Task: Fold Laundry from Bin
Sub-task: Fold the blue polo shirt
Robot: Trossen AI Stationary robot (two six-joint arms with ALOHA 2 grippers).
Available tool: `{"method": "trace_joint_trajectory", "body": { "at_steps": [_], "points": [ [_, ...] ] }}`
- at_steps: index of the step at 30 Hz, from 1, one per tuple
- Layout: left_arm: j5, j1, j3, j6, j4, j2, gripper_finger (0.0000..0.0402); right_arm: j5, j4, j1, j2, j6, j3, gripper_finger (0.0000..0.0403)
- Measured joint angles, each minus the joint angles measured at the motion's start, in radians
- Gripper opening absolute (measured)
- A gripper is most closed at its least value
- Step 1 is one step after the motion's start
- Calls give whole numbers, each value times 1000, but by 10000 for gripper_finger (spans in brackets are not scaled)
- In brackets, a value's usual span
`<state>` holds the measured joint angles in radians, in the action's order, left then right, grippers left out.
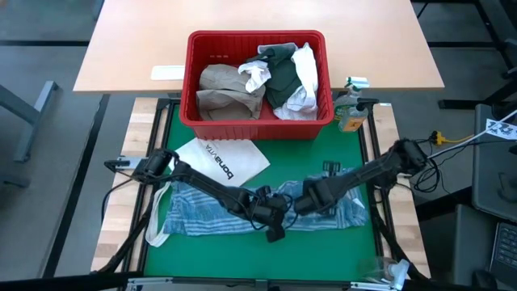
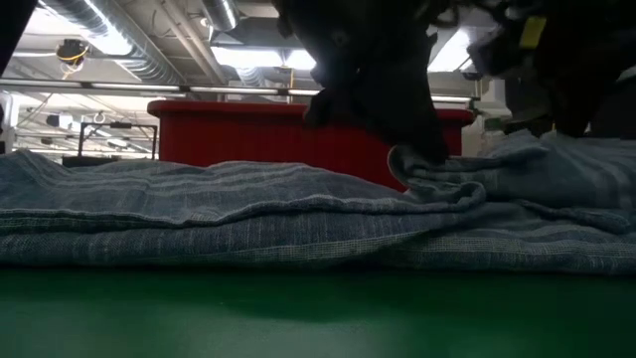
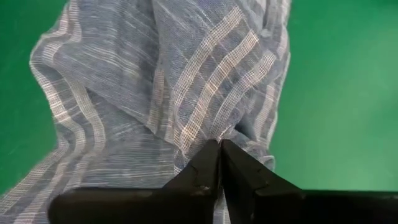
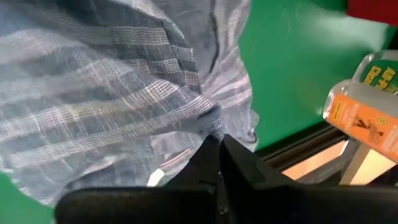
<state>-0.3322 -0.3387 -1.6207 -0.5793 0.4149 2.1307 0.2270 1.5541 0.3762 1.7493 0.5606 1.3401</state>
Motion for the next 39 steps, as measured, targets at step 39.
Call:
{"method": "trace_joint_trajectory", "body": {
  "at_steps": [39],
  "points": [
    [-77, 10, 0, 209, -110, 9, 118, -44, -54, 48, -6, -102, -9, 140]
  ]
}}
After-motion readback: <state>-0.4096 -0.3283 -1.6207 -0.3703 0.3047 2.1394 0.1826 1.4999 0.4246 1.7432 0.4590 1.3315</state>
